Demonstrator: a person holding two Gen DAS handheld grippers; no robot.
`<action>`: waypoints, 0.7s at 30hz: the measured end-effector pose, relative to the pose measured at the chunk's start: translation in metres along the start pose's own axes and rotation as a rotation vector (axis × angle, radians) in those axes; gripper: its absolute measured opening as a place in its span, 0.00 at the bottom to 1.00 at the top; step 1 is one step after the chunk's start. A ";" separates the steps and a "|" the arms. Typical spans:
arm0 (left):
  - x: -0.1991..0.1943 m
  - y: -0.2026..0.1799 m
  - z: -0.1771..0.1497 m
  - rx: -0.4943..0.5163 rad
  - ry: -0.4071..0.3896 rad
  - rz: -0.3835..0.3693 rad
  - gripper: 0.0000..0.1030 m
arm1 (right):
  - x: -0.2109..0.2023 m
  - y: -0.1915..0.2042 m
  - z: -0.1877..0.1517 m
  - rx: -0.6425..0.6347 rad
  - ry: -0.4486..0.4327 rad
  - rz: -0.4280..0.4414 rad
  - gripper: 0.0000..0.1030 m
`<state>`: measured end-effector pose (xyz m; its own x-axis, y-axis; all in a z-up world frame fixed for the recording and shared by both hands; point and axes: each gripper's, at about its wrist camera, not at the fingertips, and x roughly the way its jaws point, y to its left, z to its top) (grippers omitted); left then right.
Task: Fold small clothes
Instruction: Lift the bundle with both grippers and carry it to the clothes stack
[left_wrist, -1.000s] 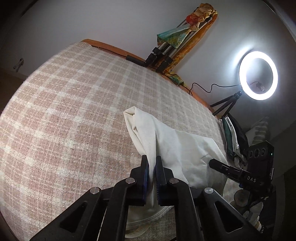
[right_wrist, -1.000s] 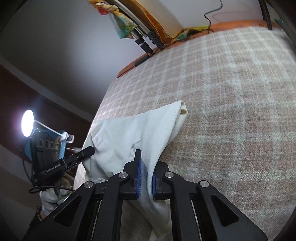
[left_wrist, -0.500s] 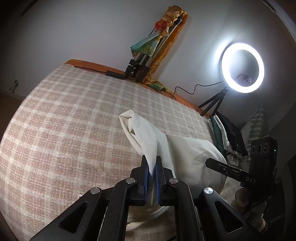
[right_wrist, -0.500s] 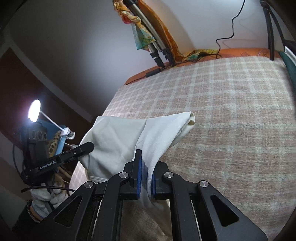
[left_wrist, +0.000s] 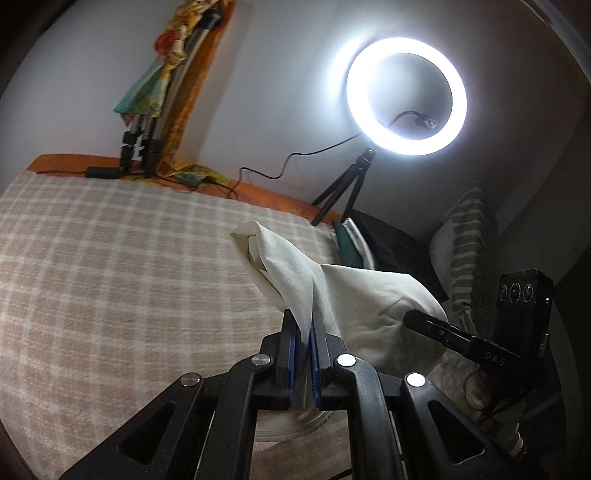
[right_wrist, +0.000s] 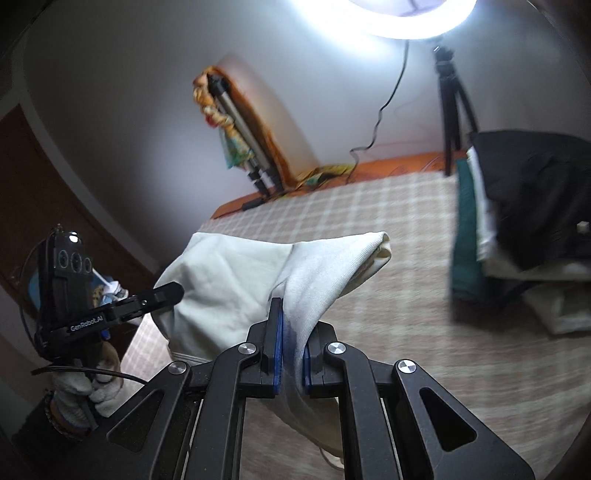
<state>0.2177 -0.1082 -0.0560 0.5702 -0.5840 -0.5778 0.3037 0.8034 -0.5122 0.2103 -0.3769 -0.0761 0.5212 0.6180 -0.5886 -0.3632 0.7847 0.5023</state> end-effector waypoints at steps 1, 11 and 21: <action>0.008 -0.010 0.005 0.012 0.000 -0.011 0.03 | -0.010 -0.007 0.004 -0.004 -0.012 -0.014 0.06; 0.102 -0.108 0.052 0.106 -0.016 -0.093 0.03 | -0.078 -0.083 0.051 -0.042 -0.085 -0.158 0.06; 0.192 -0.173 0.082 0.178 -0.043 -0.109 0.03 | -0.105 -0.168 0.100 -0.090 -0.119 -0.283 0.06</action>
<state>0.3375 -0.3502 -0.0261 0.5572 -0.6664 -0.4955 0.4931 0.7456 -0.4483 0.2938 -0.5782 -0.0352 0.6957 0.3690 -0.6164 -0.2551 0.9290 0.2682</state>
